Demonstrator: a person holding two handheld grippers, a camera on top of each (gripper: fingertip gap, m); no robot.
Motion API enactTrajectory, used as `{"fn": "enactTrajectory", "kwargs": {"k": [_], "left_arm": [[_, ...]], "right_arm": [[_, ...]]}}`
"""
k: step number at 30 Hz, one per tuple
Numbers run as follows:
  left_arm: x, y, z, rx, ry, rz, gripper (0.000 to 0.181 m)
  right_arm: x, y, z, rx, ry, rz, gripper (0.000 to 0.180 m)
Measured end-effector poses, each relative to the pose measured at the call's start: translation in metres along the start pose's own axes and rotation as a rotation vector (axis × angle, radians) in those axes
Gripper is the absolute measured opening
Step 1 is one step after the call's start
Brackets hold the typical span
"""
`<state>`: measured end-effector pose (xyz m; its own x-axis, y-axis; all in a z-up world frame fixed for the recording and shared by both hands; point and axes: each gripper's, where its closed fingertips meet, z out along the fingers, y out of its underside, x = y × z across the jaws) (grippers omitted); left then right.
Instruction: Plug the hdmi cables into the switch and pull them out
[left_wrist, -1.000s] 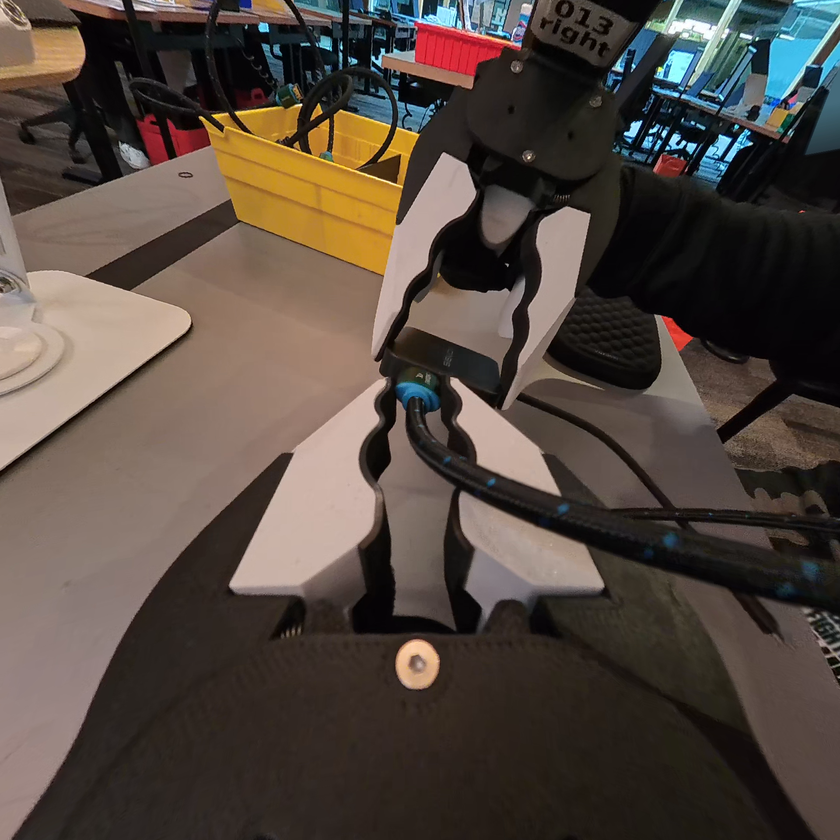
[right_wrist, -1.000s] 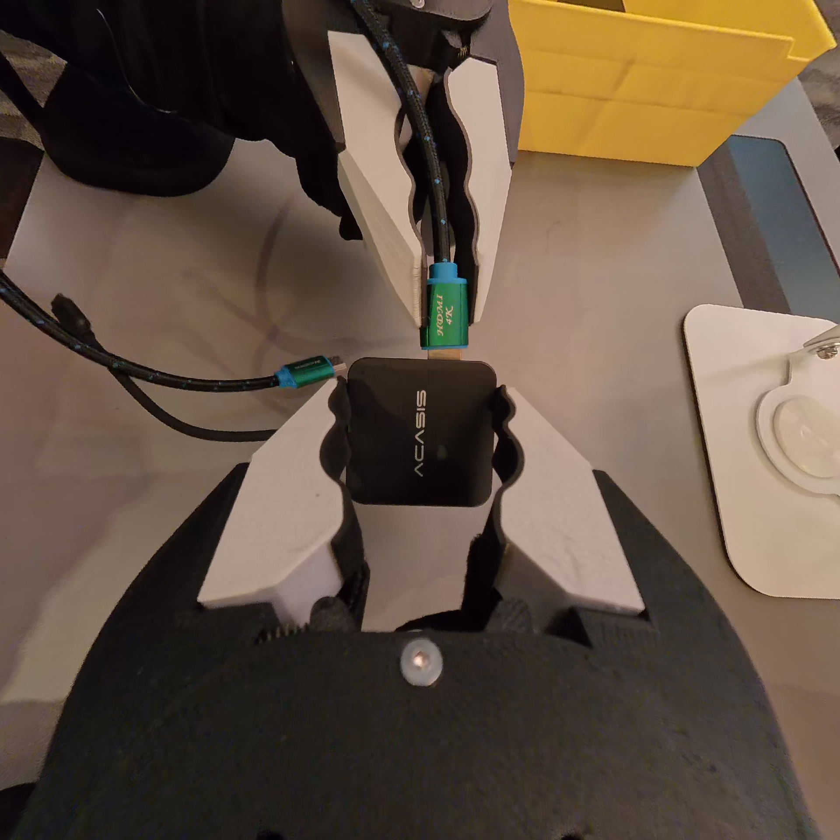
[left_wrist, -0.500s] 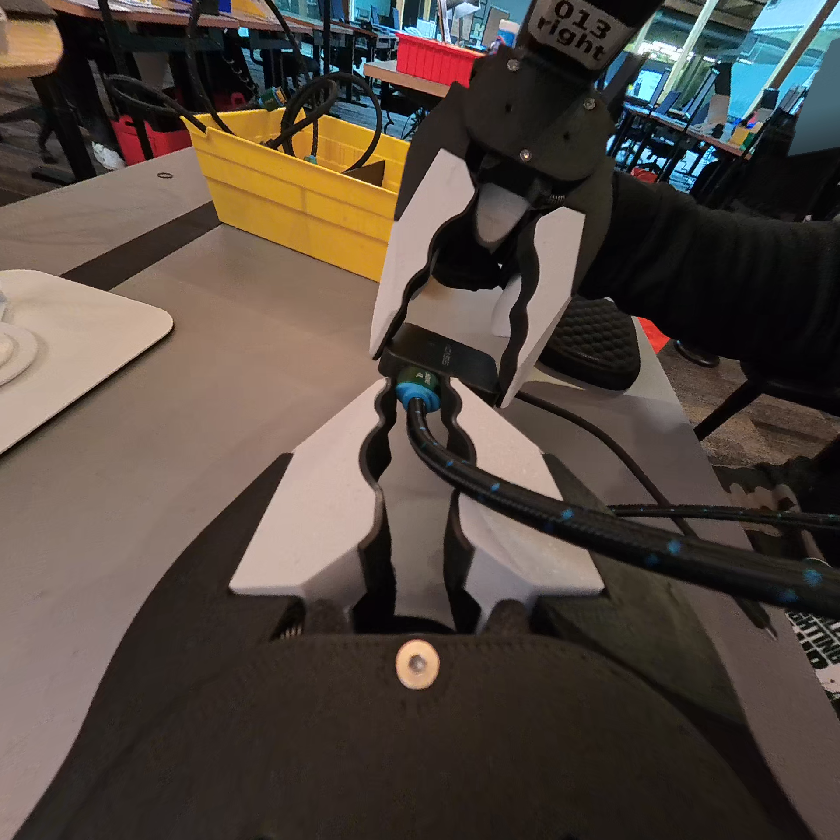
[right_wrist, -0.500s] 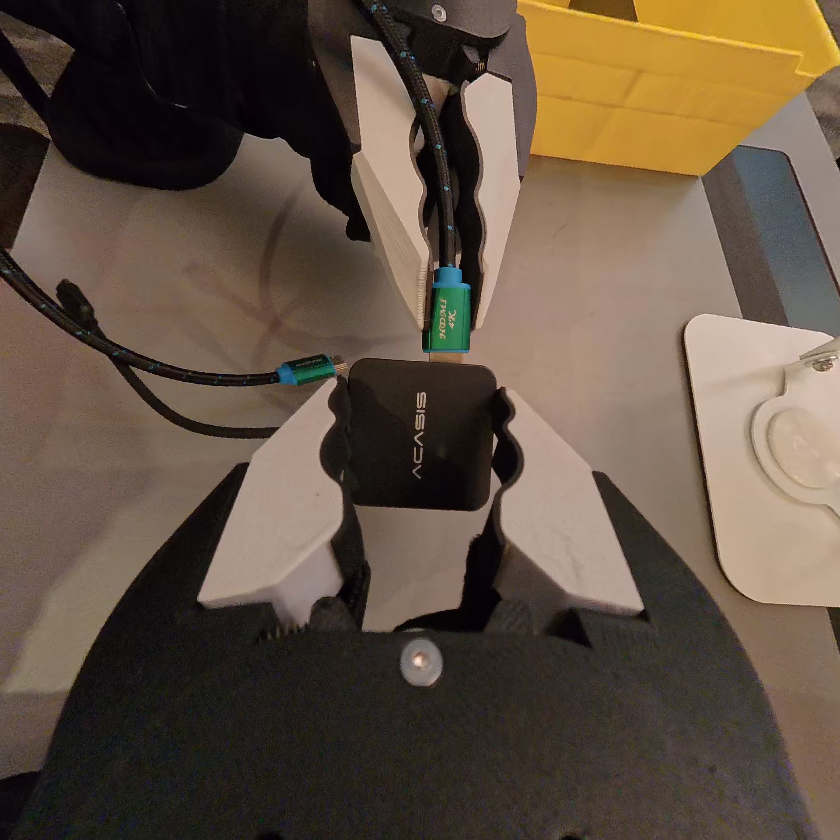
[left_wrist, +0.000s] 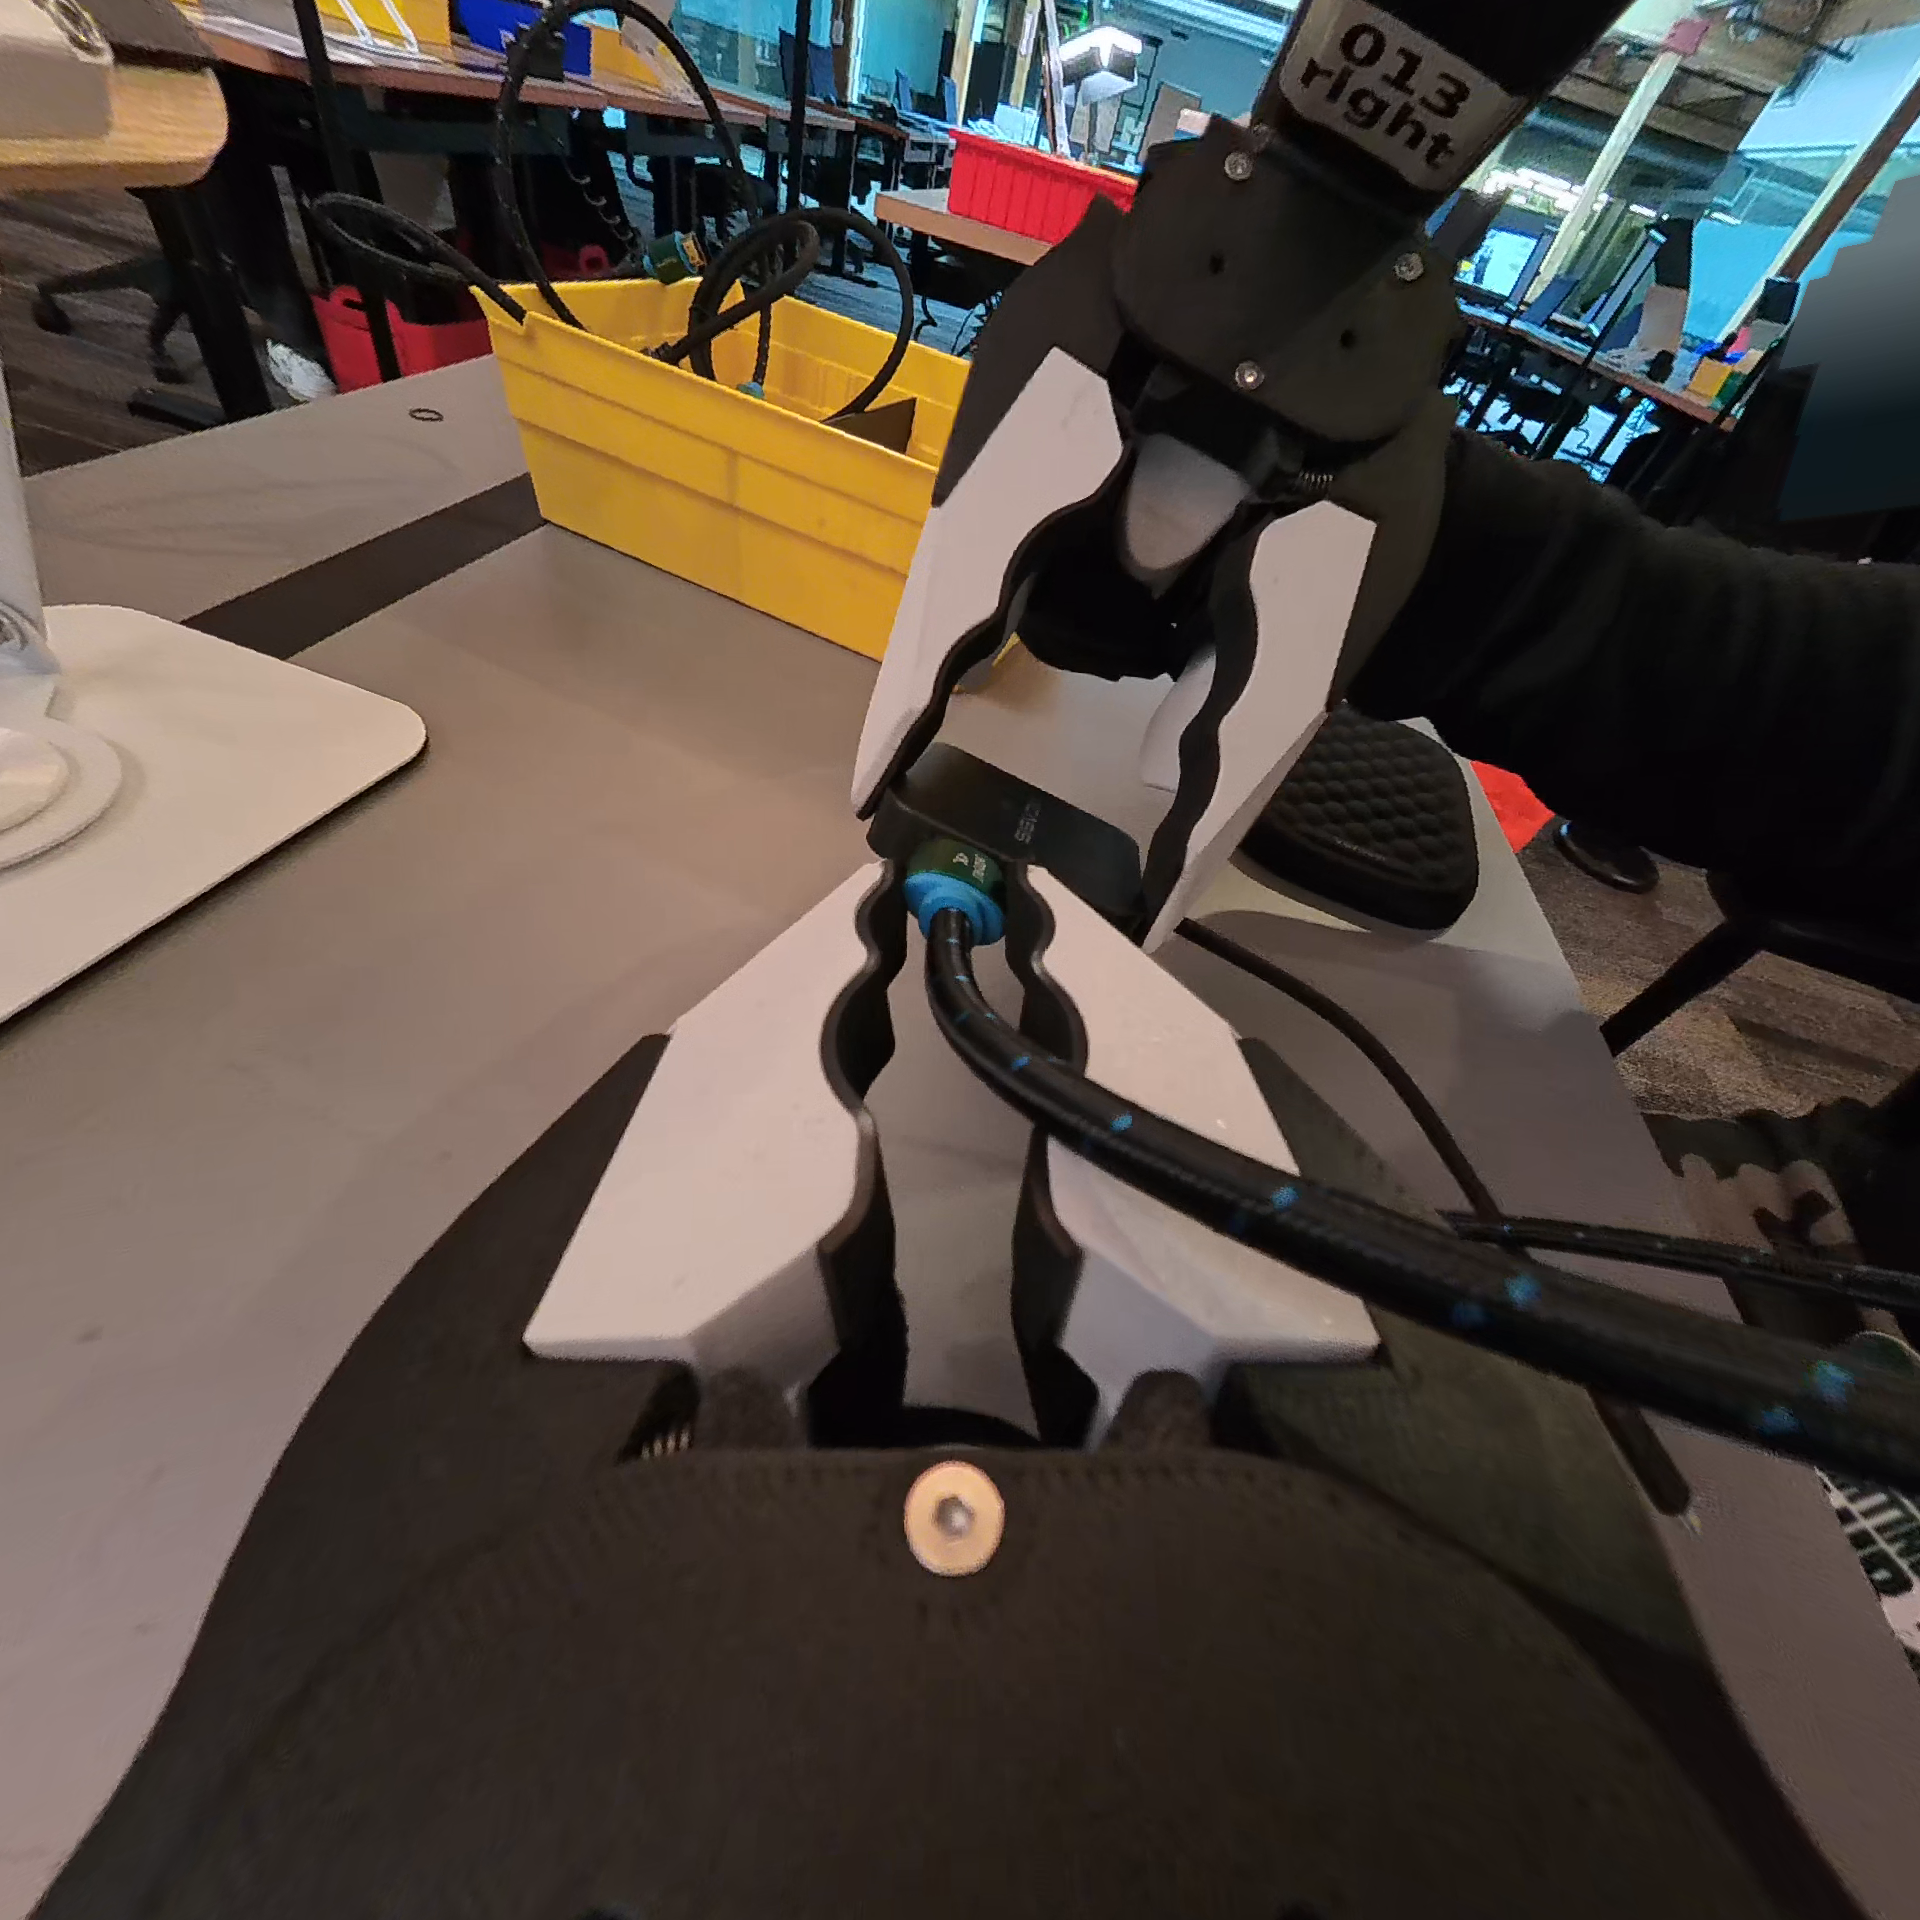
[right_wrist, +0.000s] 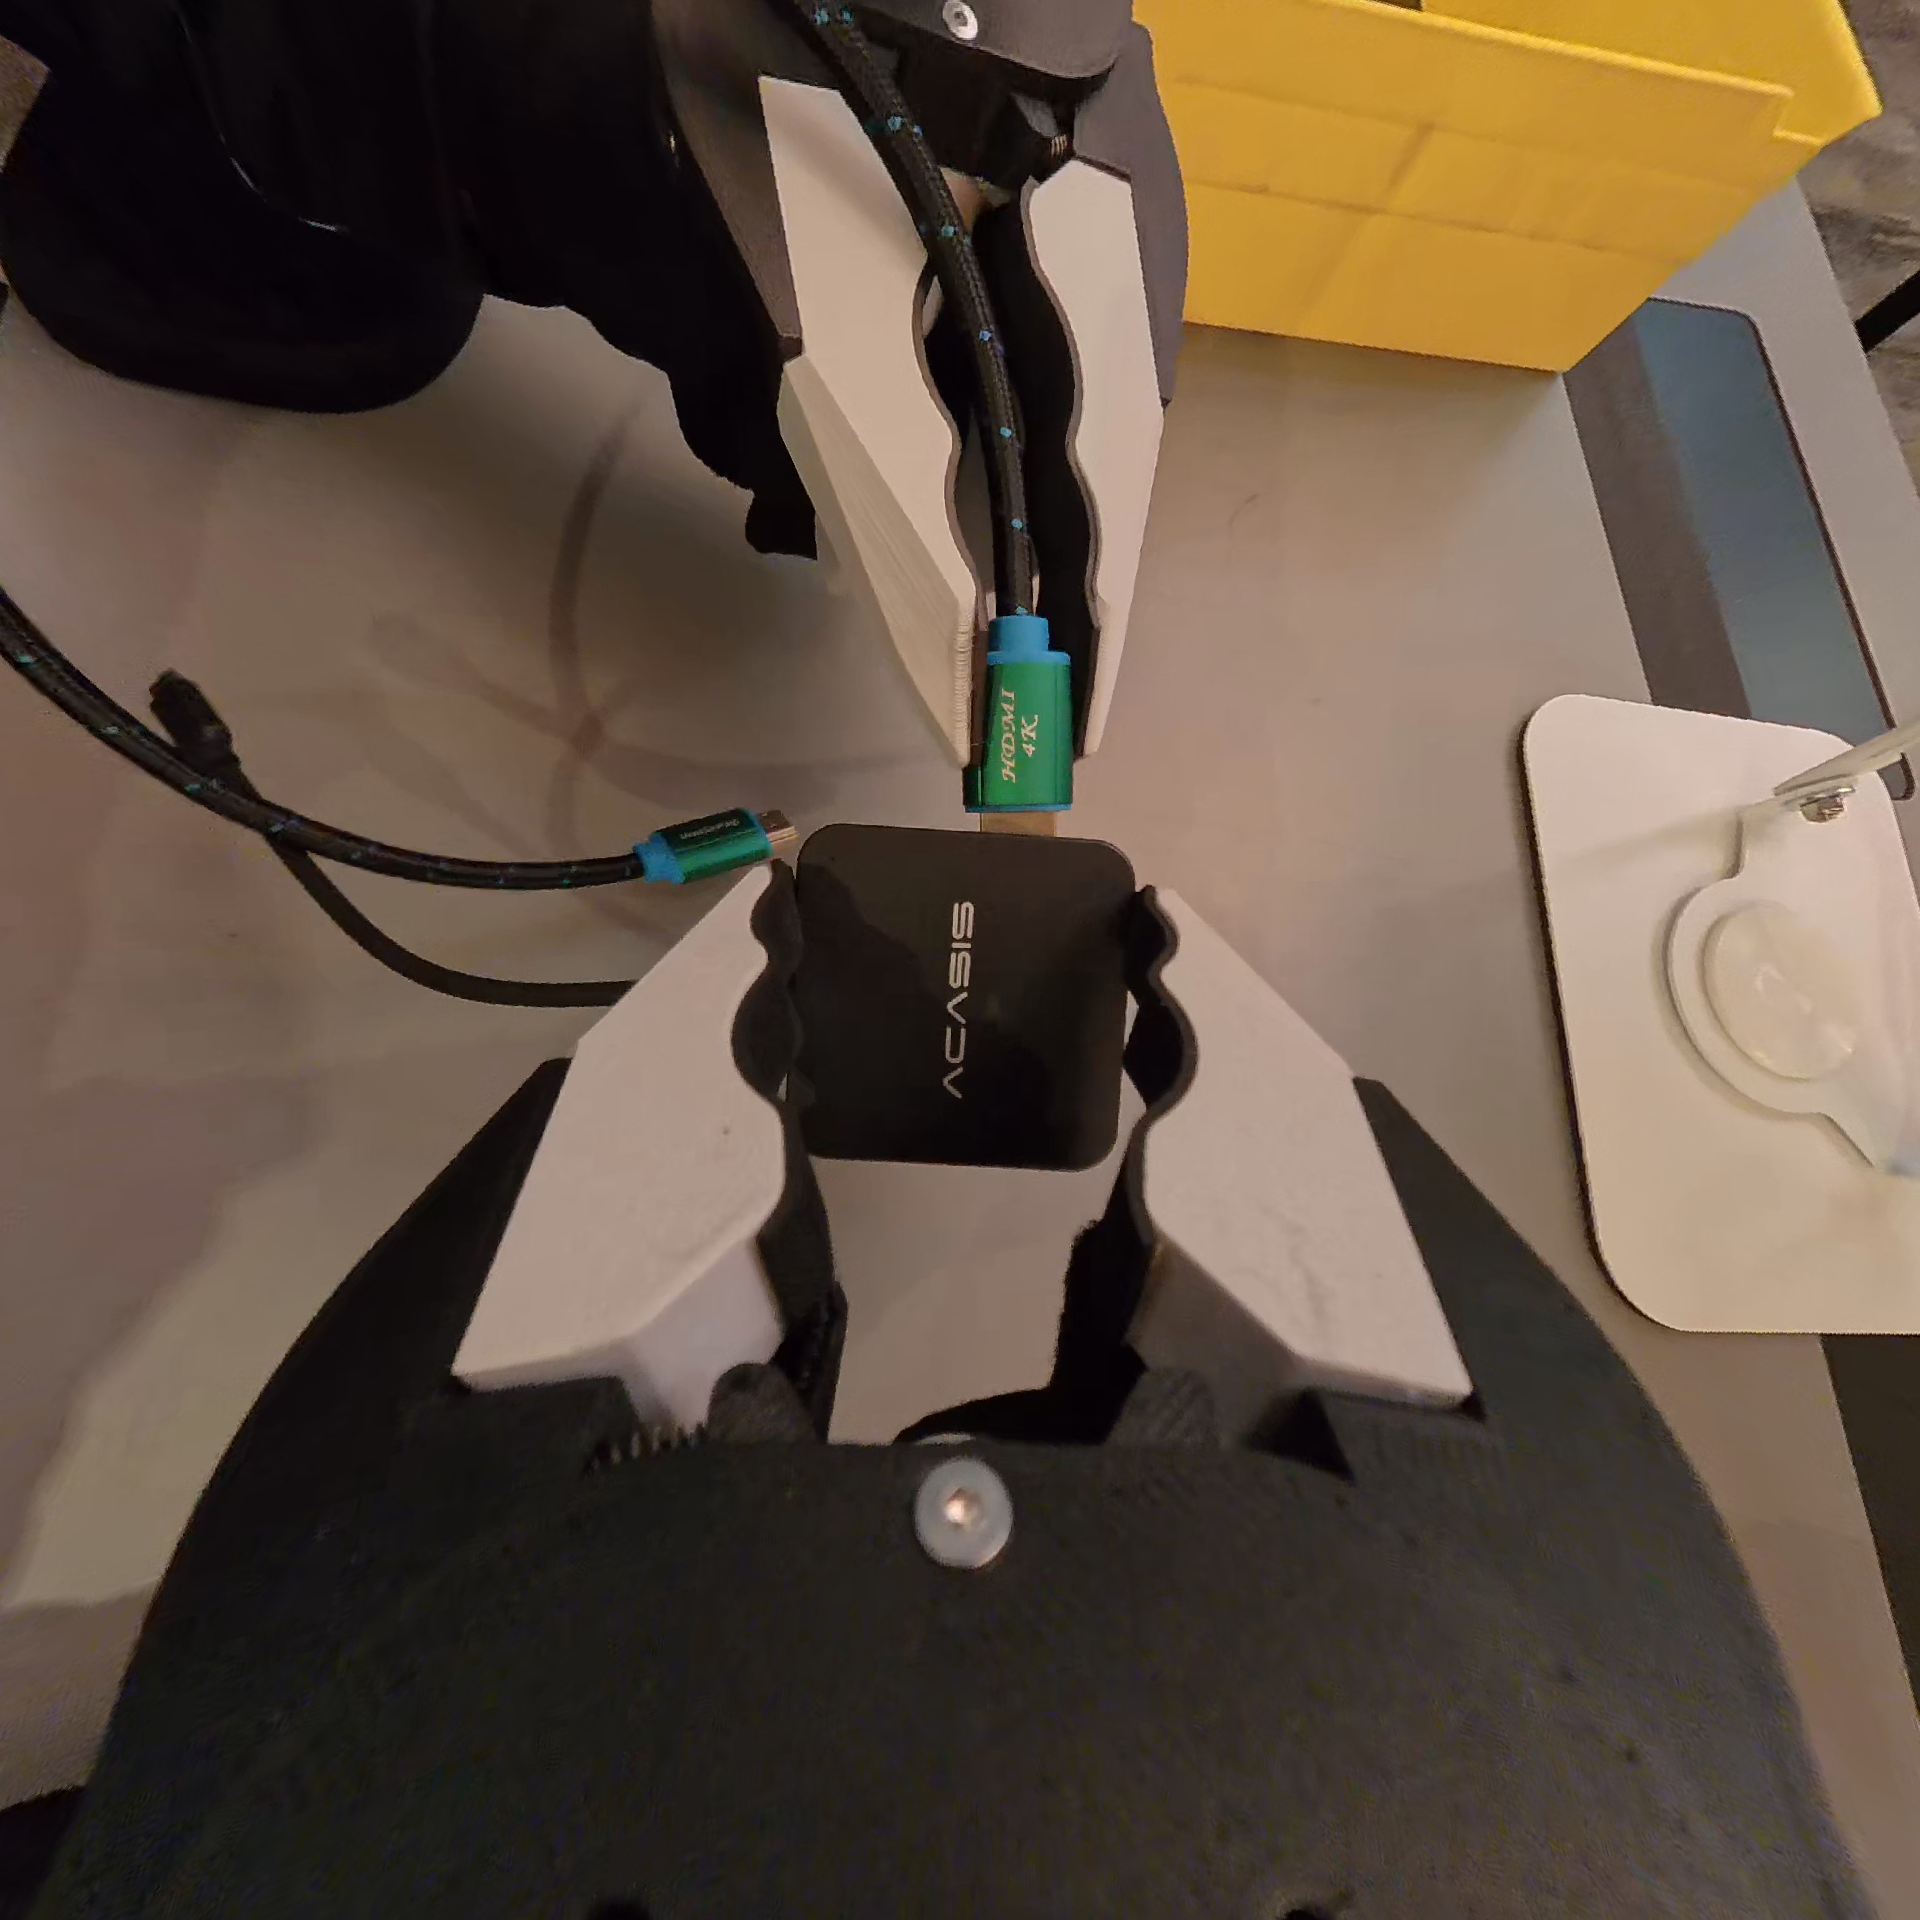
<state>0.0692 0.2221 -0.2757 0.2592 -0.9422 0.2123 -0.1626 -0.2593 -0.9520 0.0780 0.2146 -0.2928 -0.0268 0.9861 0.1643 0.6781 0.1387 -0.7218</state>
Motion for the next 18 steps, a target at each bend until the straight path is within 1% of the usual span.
{"fn": "enactTrajectory", "kwargs": {"k": [6,10,15,18], "left_arm": [[0.0055,0.0001,-0.0003,0.003,0.065,-0.017,0.018],[0.0043,0.0012,0.0005,-0.01,0.058,0.002,0.018],[0.0015,-0.0054,-0.0008,0.01,0.03,0.008,0.018],[0.0026,-0.0077,-0.0014,0.0,0.044,0.0,0.018]], "right_arm": [[-0.0056,-0.0048,0.0003,0.01,-0.026,-0.033,0.061],[-0.0048,-0.0027,0.0018,-0.009,-0.017,-0.031,0.061],[-0.001,-0.0058,0.0001,0.018,-0.009,-0.009,0.061],[-0.0011,-0.008,-0.004,0.045,-0.011,-0.001,0.062]]}}
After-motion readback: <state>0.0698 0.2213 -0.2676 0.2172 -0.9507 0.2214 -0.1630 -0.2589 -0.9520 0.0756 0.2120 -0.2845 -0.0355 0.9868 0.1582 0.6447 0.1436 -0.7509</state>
